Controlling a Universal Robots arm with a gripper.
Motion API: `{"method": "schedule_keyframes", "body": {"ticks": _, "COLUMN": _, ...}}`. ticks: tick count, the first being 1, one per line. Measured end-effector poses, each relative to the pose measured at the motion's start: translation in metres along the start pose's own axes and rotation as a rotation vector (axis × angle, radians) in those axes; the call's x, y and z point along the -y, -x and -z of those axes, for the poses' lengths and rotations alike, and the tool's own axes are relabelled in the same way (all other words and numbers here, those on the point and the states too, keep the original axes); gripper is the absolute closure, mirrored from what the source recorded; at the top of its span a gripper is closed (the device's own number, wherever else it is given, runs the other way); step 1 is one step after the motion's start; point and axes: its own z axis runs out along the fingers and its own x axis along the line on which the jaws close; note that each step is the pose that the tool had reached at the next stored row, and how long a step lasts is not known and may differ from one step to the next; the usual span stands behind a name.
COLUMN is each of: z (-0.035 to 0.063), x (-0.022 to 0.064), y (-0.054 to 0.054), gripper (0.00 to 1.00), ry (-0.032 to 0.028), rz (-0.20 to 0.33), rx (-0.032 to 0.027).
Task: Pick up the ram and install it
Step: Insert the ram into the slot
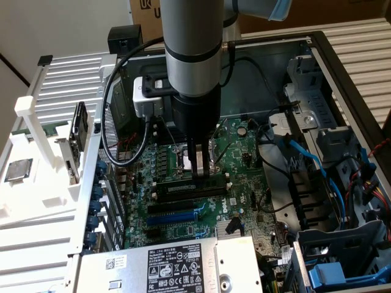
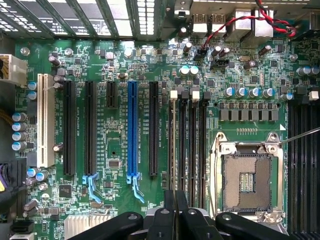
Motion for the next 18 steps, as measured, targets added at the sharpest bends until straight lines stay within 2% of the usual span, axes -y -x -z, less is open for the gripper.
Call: {"method": "schedule_keyframes", "body": {"ticks": 18, "z": -0.0005, "x": -0.0003, "y": 0.0004, "gripper": 0.88, "ry": -0.0019, "rz": 0.016, "rx": -0.0003}}
